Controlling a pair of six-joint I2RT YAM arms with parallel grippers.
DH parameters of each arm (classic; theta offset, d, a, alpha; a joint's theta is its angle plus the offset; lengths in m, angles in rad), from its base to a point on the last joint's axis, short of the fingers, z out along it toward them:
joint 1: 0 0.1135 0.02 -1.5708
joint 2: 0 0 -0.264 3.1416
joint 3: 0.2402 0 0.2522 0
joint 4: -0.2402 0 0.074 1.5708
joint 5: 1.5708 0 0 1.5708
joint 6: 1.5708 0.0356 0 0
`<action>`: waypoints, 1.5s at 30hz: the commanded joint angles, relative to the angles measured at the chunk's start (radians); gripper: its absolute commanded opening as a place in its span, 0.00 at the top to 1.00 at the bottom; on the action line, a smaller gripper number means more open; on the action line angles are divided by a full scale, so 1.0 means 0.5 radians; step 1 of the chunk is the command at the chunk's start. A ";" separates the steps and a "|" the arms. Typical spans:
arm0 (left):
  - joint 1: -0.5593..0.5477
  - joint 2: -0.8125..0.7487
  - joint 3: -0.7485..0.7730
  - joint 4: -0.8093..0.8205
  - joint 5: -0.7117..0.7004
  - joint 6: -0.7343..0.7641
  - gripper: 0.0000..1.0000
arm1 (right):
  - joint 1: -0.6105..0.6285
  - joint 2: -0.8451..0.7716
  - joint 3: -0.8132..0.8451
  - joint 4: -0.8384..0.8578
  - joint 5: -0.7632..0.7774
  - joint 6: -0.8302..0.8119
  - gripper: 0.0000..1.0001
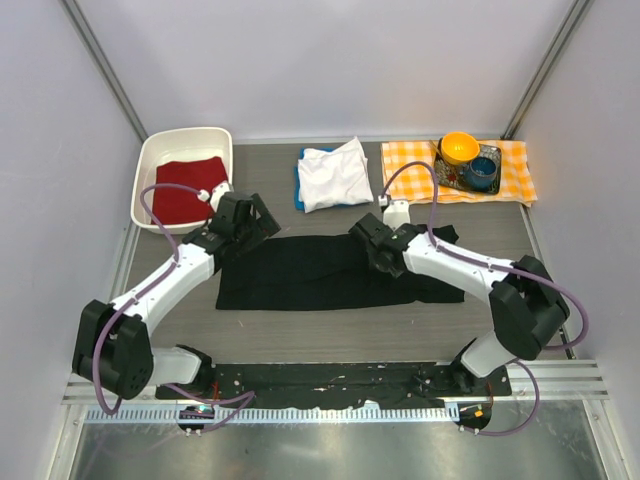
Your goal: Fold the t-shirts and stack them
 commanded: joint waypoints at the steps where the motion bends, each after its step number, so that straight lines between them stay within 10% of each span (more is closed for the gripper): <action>1: -0.011 -0.095 -0.010 0.043 -0.003 0.013 0.00 | -0.168 0.103 0.089 0.109 0.195 -0.104 0.04; 30: -0.011 -0.114 -0.090 0.086 0.013 -0.008 0.00 | -0.304 -0.056 -0.227 -0.127 -0.090 0.233 0.04; 45: -0.020 -0.313 -0.240 0.123 0.056 -0.061 0.00 | 0.300 -0.283 -0.347 -0.584 -0.204 0.751 0.04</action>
